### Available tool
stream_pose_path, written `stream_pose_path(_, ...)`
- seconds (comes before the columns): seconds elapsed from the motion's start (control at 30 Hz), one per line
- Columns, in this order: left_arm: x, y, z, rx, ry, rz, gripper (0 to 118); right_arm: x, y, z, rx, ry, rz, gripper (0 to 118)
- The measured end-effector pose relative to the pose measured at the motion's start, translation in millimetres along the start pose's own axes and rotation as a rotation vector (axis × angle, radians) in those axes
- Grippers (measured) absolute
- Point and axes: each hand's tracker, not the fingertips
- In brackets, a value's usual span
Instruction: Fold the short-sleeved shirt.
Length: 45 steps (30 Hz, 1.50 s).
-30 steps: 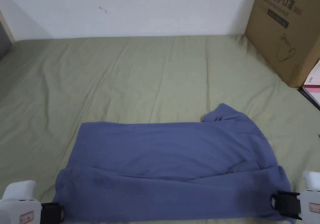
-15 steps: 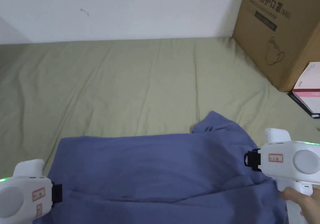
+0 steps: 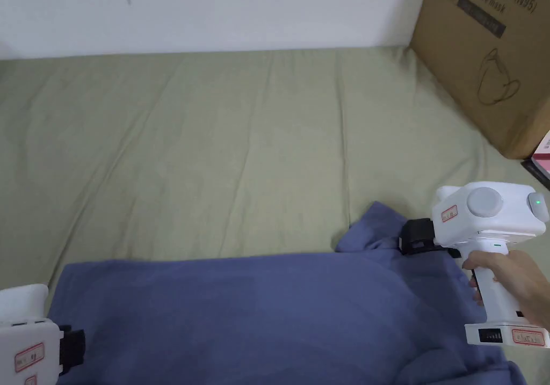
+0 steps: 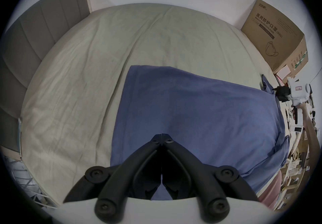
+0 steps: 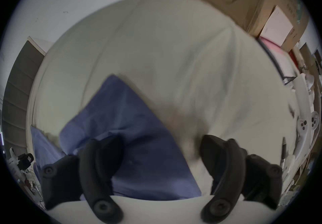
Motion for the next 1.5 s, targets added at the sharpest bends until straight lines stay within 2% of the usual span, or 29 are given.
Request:
stream_pose_path(0.03, -2, 0, -4, -0.004, -0.002, 0.000, 0, -5, -3, 7, 0.054, -0.047, 0.038, 84)
stream_pose_path(0.07, -3, -1, -5, -0.008, 0.003, -0.004, 0, -10, -5, 14, 0.070, -0.039, 0.056, 61)
stream_pose_path(0.1, -2, -1, -6, -0.011, 0.010, -0.014, 0, -14, -7, 20, 0.087, -0.047, 0.089, 25)
stream_pose_path(0.13, -2, 0, -6, -0.011, 0.013, -0.015, 0, -16, -7, 24, 0.095, -0.039, 0.099, 0)
stream_pose_path(0.17, -5, 0, -8, -0.009, 0.018, -0.010, 0, -19, -7, 27, 0.091, 0.008, 0.092, 0)
stream_pose_path(0.2, -8, 3, -8, -0.004, 0.014, -0.005, 0, -24, -7, 28, 0.079, -0.017, 0.088, 0)
stream_pose_path(0.23, -9, 6, -8, 0.006, 0.005, 0.008, 1, -25, -7, 27, 0.078, -0.028, 0.121, 0)
stream_pose_path(0.27, -12, 10, -8, 0.023, -0.004, 0.035, 20, -27, -8, 28, 0.083, -0.043, 0.123, 0)
stream_pose_path(0.33, -20, 24, -14, 0.032, -0.009, 0.060, 80, -25, -9, 29, 0.083, -0.028, 0.086, 0)
stream_pose_path(0.37, -22, 34, -20, 0.036, 0.003, 0.068, 104, -22, -8, 30, 0.087, -0.018, 0.063, 0)
stream_pose_path(0.4, -24, 46, -27, 0.039, 0.007, 0.070, 109, -20, -9, 31, 0.092, -0.007, 0.049, 0)
stream_pose_path(0.53, -30, 89, -53, 0.077, 0.026, 0.122, 108, -21, -10, 32, 0.096, -0.007, 0.045, 0)
stream_pose_path(0.63, -27, 106, -83, 0.034, -0.008, 0.117, 105, -23, -9, 29, 0.088, -0.020, 0.058, 0)
stream_pose_path(0.7, -19, 102, -111, -0.110, 0.046, 0.059, 67, -24, -10, 29, 0.087, -0.026, 0.055, 0)
stream_pose_path(0.73, -14, 97, -114, -0.077, 0.150, 0.004, 67, -25, -11, 31, 0.086, -0.027, 0.051, 0)
stream_pose_path(0.77, -10, 98, -98, -0.033, 0.111, -0.002, 59, -24, -11, 33, 0.089, -0.025, 0.048, 0)
stream_pose_path(0.8, -7, 102, -88, -0.037, 0.095, 0.022, 40, -23, -12, 37, 0.092, -0.023, 0.050, 0)
stream_pose_path(0.83, -7, 101, -83, -0.036, 0.109, 0.012, 6, -24, -13, 43, 0.094, -0.023, 0.053, 0)
stream_pose_path(0.87, -10, 101, -80, -0.032, 0.097, 0.005, 1, -24, -14, 50, 0.099, -0.016, 0.058, 0)
stream_pose_path(0.97, -12, 96, -64, -0.054, 0.071, -0.014, 1, -23, -22, 81, 0.136, -0.004, 0.060, 0)
stream_pose_path(1.1, -14, 80, -6, 0.036, 0.020, -0.025, 1, -19, -47, 132, 0.187, 0.020, 0.100, 0)
stream_pose_path(1.2, -22, 58, 45, 0.097, -0.008, -0.015, 1, -13, -80, 170, 0.216, 0.019, 0.129, 0)
stream_pose_path(1.3, -28, 23, 86, 0.111, -0.017, -0.032, 1, 0, -124, 196, 0.228, 0.049, 0.114, 0)
stream_pose_path(1.4, -30, -24, 99, 0.062, 0.015, -0.082, 1, 9, -176, 202, 0.200, 0.054, 0.104, 0)
stream_pose_path(1.5, -32, -71, 86, -0.050, 0.024, -0.113, 1, 16, -223, 182, 0.105, 0.030, 0.100, 0)
